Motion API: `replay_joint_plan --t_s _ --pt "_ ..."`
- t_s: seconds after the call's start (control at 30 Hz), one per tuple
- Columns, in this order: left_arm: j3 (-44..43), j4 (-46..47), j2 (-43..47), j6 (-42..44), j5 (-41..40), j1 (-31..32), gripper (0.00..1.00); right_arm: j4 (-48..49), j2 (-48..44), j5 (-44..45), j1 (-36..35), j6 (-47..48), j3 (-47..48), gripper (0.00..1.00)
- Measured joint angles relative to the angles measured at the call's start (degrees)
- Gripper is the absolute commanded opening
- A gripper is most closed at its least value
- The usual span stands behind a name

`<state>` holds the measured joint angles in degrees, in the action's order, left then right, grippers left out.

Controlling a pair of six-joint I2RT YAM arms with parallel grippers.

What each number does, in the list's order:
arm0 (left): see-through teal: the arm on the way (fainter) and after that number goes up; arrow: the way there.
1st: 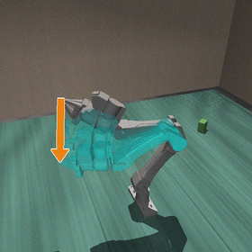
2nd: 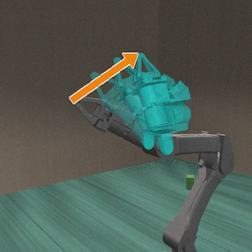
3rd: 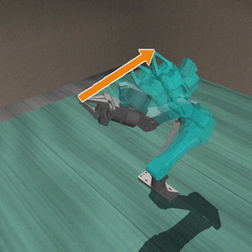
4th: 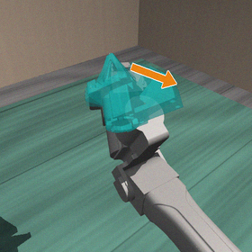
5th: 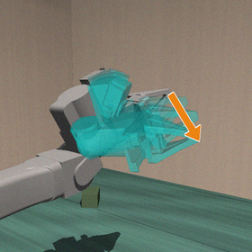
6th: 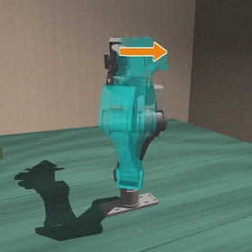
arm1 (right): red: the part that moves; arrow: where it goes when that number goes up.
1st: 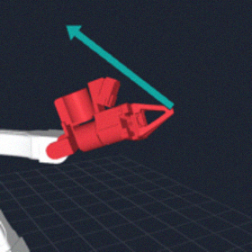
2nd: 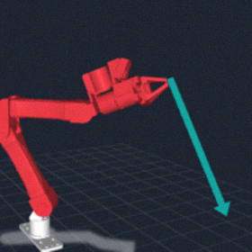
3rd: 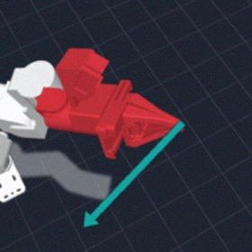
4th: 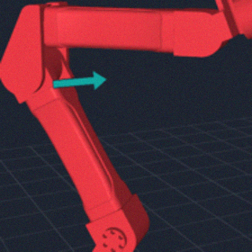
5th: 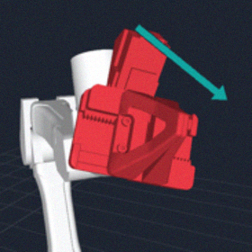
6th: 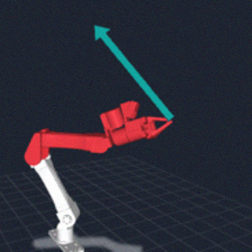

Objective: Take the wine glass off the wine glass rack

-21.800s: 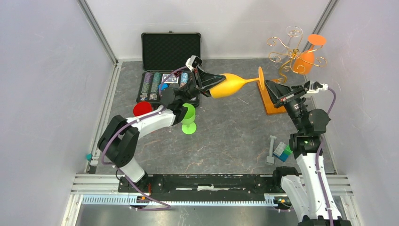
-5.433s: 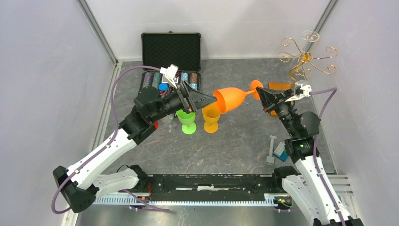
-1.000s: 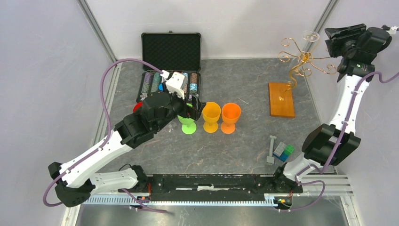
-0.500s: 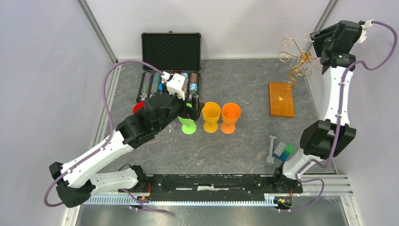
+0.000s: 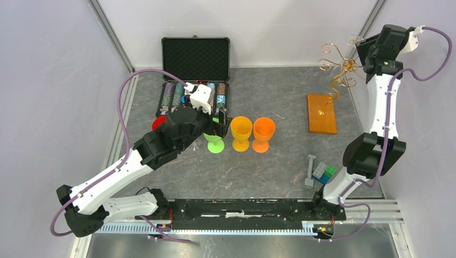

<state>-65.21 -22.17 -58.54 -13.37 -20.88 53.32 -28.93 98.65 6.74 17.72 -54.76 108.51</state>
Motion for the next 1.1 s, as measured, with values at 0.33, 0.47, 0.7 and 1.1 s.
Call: replay_joint_plan --t_s 0.33,0.47,0.7,1.1 --pt "0.07 0.0 0.17 0.76 -1.6 -0.22 1.0 1.84 2.34 -0.2 -0.57 -1.42 -0.04 0.34" --pt "0.48 -0.02 0.2 0.98 -1.7 -0.22 1.0 3.8 2.34 -0.13 -0.57 -2.56 -1.16 0.24" --pt "0.79 -0.04 0.2 1.46 -1.62 -0.22 1.0 11.32 1.51 -0.24 -0.59 -5.81 -6.34 0.11" --pt "0.79 -0.04 0.2 1.51 -1.55 -0.22 1.0 12.79 -0.02 0.31 -0.63 -6.97 -7.67 0.0"
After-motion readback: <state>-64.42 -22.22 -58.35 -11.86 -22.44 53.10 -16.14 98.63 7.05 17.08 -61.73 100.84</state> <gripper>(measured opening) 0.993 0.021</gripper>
